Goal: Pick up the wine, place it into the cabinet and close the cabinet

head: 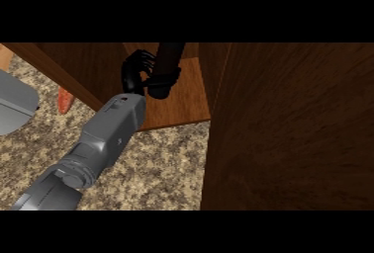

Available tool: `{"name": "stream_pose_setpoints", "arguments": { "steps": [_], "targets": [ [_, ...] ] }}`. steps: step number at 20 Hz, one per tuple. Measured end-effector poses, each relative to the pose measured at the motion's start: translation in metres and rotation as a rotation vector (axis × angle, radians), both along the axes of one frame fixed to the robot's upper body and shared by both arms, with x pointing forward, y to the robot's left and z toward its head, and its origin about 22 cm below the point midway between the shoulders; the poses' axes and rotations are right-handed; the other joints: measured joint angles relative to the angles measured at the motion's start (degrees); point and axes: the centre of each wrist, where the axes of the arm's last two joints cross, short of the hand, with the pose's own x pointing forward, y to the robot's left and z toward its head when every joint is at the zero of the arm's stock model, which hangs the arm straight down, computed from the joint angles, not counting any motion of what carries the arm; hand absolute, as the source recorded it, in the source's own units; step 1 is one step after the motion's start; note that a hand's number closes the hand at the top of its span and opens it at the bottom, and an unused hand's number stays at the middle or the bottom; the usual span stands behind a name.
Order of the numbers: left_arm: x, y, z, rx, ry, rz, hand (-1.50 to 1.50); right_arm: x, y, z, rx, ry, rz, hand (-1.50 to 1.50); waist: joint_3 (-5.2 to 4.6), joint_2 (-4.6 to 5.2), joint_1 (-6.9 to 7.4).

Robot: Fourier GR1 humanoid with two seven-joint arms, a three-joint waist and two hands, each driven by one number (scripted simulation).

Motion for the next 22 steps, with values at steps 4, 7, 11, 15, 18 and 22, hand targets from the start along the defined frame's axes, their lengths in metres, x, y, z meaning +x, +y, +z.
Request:
{"name": "stream_pose_setpoints", "arguments": {
  "steps": [4,7,11,15,18,22],
  "targets": [
    [0.000,0.007,-0.001,0.075,0.015,0.051,1.50,0.000,0.001,0.000,-0.001,0.001,0.007,-1.50,0.00,0.18,-0.34],
    [-0.001,0.008,-0.002,0.113,0.019,0.066,1.50,0.000,0.002,0.000,-0.008,-0.002,0.011,-1.50,-0.02,0.30,-0.44],
    [-0.002,0.011,-0.004,0.157,0.021,0.068,-1.50,0.000,0.003,0.001,-0.013,-0.012,0.020,-1.50,0.01,0.38,-0.80],
    [-0.002,0.012,-0.005,0.130,0.047,0.049,-1.50,-0.001,0.004,0.001,-0.009,-0.015,0.026,-1.50,0.04,0.35,-0.94],
    [-0.001,0.013,-0.005,0.109,0.062,0.045,-1.50,0.000,0.004,0.001,-0.008,-0.019,0.027,-1.50,0.03,0.39,-0.95],
    [-0.001,0.013,-0.004,0.087,0.075,0.048,-1.50,0.000,0.005,0.000,-0.008,-0.015,0.031,-1.50,0.00,0.38,-0.97]
  ]
}}
